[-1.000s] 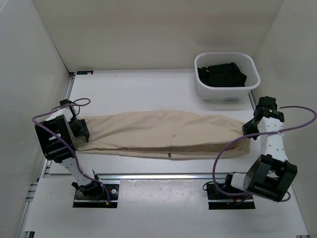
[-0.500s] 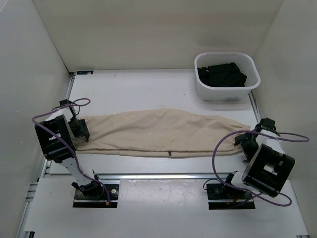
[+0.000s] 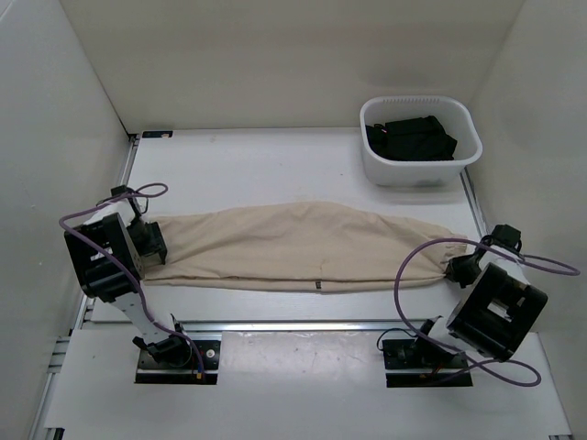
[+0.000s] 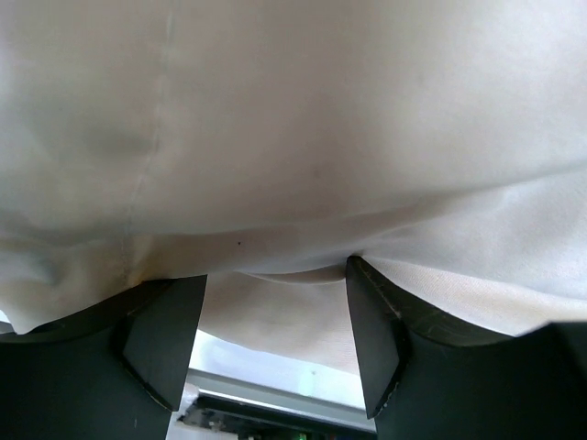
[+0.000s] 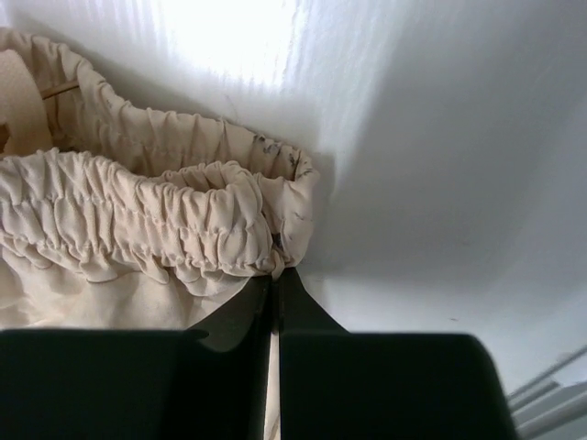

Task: Fold and stack the trousers
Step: Fold the trousers

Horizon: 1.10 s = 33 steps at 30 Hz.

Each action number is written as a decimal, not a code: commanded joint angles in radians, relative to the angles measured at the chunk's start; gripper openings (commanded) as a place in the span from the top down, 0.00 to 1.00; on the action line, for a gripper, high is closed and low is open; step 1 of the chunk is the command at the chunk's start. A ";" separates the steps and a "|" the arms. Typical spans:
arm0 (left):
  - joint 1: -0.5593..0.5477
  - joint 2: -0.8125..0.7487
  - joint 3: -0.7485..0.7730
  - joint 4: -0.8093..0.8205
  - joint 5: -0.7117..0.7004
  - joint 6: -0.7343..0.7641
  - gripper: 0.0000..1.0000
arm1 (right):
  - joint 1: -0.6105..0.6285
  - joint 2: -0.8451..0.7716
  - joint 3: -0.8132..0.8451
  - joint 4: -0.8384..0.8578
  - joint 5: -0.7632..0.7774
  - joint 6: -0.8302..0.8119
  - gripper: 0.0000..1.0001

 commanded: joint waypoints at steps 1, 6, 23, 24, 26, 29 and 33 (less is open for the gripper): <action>0.005 0.044 -0.047 -0.040 -0.028 0.003 0.27 | -0.041 -0.064 -0.004 0.018 0.147 -0.081 1.00; -0.021 0.019 -0.026 -0.071 0.009 0.003 0.27 | 0.035 -0.121 0.151 -0.097 0.257 -0.206 1.00; -0.066 0.073 -0.016 -0.025 -0.025 0.003 0.27 | 1.724 0.496 0.973 -0.220 0.916 -0.178 1.00; -0.066 0.073 -0.016 -0.025 -0.034 0.003 0.27 | 1.736 0.524 0.989 -0.200 0.888 -0.178 1.00; -0.066 0.073 -0.016 -0.025 -0.034 0.003 0.27 | 1.756 0.587 1.018 -0.136 0.833 -0.179 1.00; -0.066 0.064 -0.016 -0.025 -0.034 0.003 0.27 | 1.782 0.661 1.058 -0.085 0.753 -0.189 1.00; -0.066 0.064 -0.016 -0.025 -0.034 0.003 0.27 | 1.816 0.761 1.181 -0.091 0.620 -0.348 0.86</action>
